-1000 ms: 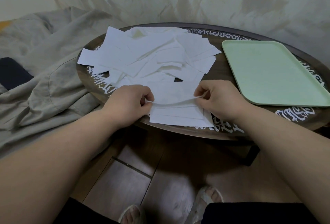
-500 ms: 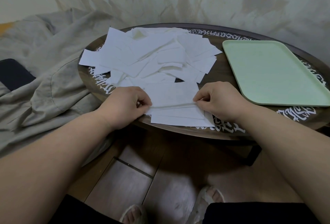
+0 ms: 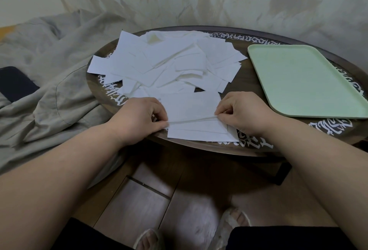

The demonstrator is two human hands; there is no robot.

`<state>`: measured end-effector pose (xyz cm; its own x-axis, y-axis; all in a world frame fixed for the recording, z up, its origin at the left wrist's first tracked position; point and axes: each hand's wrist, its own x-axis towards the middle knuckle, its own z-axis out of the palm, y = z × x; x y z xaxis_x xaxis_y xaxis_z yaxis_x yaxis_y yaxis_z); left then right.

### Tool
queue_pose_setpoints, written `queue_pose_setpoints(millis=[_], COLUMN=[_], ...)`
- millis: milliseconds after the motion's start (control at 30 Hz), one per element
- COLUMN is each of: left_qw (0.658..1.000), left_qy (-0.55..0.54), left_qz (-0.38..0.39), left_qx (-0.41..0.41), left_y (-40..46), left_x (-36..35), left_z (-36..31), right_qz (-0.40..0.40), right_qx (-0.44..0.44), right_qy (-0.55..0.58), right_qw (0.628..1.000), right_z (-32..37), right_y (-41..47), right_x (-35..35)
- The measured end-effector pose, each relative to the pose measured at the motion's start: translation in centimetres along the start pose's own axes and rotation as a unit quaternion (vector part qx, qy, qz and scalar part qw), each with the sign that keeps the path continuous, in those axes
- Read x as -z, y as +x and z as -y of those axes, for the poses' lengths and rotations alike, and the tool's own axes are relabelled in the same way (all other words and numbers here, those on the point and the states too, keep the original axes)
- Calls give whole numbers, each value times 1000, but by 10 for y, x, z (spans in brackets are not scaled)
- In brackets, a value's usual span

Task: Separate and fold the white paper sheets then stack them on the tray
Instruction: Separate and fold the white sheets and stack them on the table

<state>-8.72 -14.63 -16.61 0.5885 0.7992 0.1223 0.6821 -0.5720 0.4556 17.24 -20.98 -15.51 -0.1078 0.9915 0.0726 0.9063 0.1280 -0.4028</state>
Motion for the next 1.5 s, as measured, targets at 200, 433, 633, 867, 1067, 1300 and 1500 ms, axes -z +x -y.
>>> queue_pose_setpoints(millis=[200, 433, 633, 867, 1067, 1300, 1500], left_qw=[1000, 1000, 1000, 999, 999, 998, 996], left_qy=[7, 1, -2, -21, -6, 51, 73], left_qz=[3, 1, -6, -16, 2, 4, 17], left_qx=[10, 26, 30, 31, 43, 42, 52], left_y=[1, 1, 0, 0, 5, 6, 7], left_x=[0, -1, -2, 0, -2, -3, -3], left_z=[-3, -2, -3, -4, -6, -3, 0], right_qz=[9, 14, 20, -17, -84, -74, -41], right_qx=[3, 40, 34, -14, -57, -153, -231], right_qy=[-3, -93, -79, 1, 54, 137, 237], right_qw=[1000, 995, 996, 1000, 993, 976, 943], right_z=[-1, 2, 2, 1, 0, 6, 14], right_y=[0, 3, 4, 0, 1, 4, 8], right_x=[-2, -1, -1, 3, 3, 3, 2])
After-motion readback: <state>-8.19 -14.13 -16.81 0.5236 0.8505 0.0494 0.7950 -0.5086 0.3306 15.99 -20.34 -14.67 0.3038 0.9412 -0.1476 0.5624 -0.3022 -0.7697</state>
